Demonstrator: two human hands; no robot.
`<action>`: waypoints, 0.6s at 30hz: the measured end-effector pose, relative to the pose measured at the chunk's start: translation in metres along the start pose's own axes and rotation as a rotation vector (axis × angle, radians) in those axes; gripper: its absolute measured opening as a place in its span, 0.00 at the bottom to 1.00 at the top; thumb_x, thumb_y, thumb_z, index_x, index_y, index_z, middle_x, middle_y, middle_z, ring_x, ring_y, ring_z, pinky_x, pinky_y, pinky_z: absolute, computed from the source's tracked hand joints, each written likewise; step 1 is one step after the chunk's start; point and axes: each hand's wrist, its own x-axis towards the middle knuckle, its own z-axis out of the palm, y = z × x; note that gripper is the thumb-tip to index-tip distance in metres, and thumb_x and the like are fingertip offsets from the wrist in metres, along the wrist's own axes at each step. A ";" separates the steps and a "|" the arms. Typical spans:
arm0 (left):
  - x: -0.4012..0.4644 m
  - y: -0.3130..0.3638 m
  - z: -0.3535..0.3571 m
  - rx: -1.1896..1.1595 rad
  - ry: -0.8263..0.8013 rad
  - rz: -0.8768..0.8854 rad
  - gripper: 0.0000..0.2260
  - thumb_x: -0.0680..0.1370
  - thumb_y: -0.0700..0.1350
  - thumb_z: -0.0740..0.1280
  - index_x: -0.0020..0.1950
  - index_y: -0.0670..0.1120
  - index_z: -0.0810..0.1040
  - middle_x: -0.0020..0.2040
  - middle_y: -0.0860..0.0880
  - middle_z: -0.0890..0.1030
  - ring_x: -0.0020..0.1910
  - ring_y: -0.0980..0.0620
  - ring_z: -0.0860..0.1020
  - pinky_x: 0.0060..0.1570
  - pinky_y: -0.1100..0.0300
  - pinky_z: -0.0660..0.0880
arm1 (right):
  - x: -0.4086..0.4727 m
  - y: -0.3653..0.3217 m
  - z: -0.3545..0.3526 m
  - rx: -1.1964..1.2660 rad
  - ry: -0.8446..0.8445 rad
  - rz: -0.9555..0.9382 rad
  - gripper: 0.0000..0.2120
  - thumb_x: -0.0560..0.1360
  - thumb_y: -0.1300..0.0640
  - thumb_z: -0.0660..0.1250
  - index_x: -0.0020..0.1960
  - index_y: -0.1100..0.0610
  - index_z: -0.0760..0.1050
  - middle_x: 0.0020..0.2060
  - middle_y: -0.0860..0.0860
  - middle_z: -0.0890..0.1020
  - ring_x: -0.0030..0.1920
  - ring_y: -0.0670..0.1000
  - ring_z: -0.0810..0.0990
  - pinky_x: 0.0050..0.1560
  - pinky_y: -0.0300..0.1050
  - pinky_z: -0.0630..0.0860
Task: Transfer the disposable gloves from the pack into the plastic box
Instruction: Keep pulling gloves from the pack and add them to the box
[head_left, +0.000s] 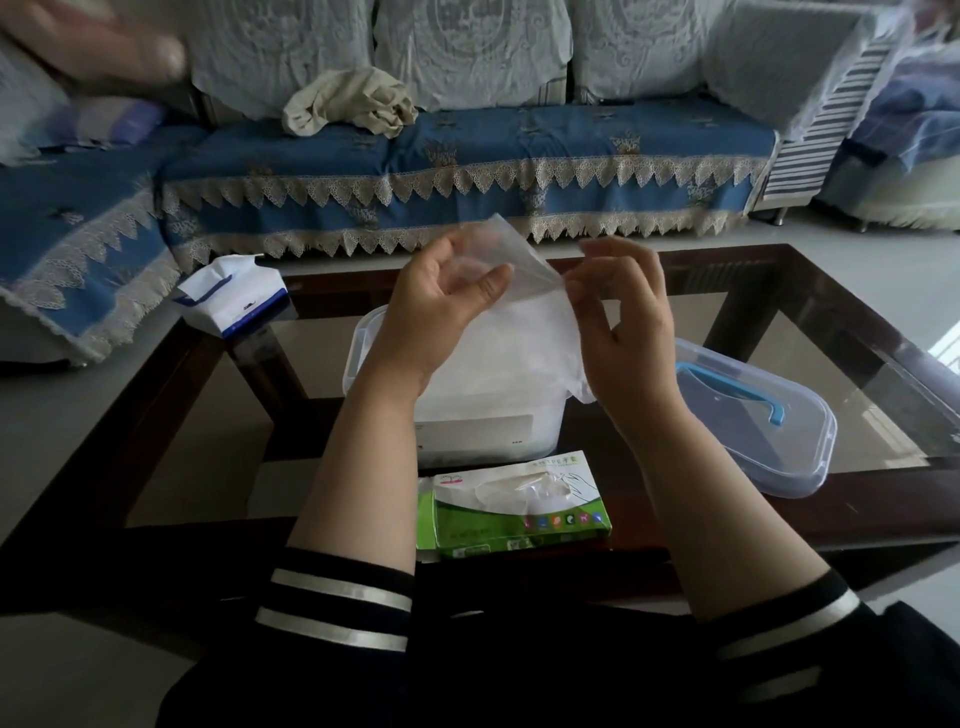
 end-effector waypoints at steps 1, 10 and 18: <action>0.000 0.001 0.001 -0.007 0.003 0.007 0.10 0.75 0.41 0.71 0.54 0.49 0.77 0.46 0.51 0.83 0.44 0.58 0.82 0.46 0.64 0.77 | 0.003 0.000 0.000 0.011 -0.026 0.026 0.09 0.77 0.60 0.63 0.50 0.65 0.76 0.56 0.59 0.75 0.52 0.39 0.75 0.54 0.35 0.74; 0.001 0.002 -0.007 -0.115 -0.186 0.061 0.27 0.78 0.32 0.64 0.71 0.53 0.65 0.49 0.52 0.85 0.39 0.56 0.78 0.37 0.62 0.74 | 0.048 0.013 -0.013 0.399 -0.766 0.706 0.47 0.66 0.22 0.50 0.73 0.53 0.65 0.68 0.52 0.73 0.67 0.52 0.73 0.68 0.54 0.68; 0.003 -0.003 -0.025 0.121 -0.120 -0.063 0.25 0.77 0.31 0.66 0.66 0.56 0.68 0.63 0.45 0.78 0.43 0.53 0.83 0.43 0.59 0.80 | 0.054 0.012 -0.011 0.505 -0.543 0.611 0.18 0.73 0.63 0.69 0.62 0.57 0.73 0.46 0.54 0.80 0.44 0.51 0.78 0.51 0.46 0.78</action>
